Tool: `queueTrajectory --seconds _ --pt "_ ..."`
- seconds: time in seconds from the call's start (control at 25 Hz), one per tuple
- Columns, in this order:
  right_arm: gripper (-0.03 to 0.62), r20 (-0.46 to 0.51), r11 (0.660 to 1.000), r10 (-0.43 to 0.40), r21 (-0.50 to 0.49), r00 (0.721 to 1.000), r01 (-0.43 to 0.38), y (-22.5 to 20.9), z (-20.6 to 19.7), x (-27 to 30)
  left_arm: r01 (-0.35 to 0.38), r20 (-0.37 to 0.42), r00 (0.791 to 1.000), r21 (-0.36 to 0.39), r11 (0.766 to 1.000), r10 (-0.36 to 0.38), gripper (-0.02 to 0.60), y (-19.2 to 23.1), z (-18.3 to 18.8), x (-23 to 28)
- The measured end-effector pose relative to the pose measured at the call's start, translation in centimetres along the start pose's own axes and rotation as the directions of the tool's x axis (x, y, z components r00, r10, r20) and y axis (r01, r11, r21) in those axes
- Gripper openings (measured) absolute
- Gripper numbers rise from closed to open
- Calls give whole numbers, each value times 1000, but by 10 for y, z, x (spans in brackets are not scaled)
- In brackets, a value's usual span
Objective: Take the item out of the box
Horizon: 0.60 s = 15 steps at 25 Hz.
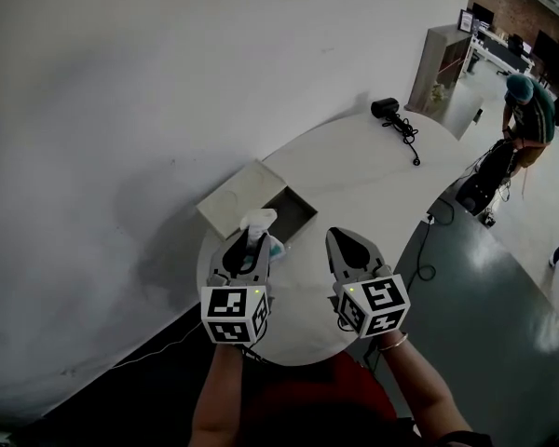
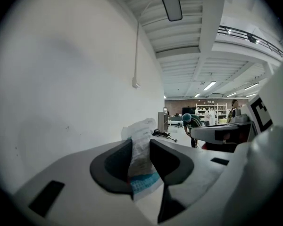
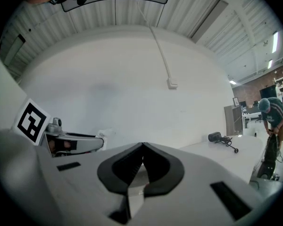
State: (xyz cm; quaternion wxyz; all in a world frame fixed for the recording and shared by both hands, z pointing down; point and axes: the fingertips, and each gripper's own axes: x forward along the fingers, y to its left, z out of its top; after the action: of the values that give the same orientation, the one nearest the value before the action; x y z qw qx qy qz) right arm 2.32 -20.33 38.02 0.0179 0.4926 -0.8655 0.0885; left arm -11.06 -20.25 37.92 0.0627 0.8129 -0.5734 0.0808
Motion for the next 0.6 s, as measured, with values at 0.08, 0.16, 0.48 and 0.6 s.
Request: queueTrajectory --seconds 0.08,0.16,0.48,0.6 --pt "14 1 1000 -2 -6 1000 2 3 1 -4 -1 16 1000 3 1000 1 133 0 3 -7" --pt "14 10 1000 -4 -9 1000 4 7 3 -7 -5 30 1000 6 1000 5 133 1 6 -14" --pt "14 34 999 -15 -28 999 16 16 6 -21 -12 59 998 -2 1000 12 133 3 5 -35" --pt "14 44 998 -37 -41 998 39 18 7 -27 -7 68 998 -1 1000 7 133 2 4 -41"
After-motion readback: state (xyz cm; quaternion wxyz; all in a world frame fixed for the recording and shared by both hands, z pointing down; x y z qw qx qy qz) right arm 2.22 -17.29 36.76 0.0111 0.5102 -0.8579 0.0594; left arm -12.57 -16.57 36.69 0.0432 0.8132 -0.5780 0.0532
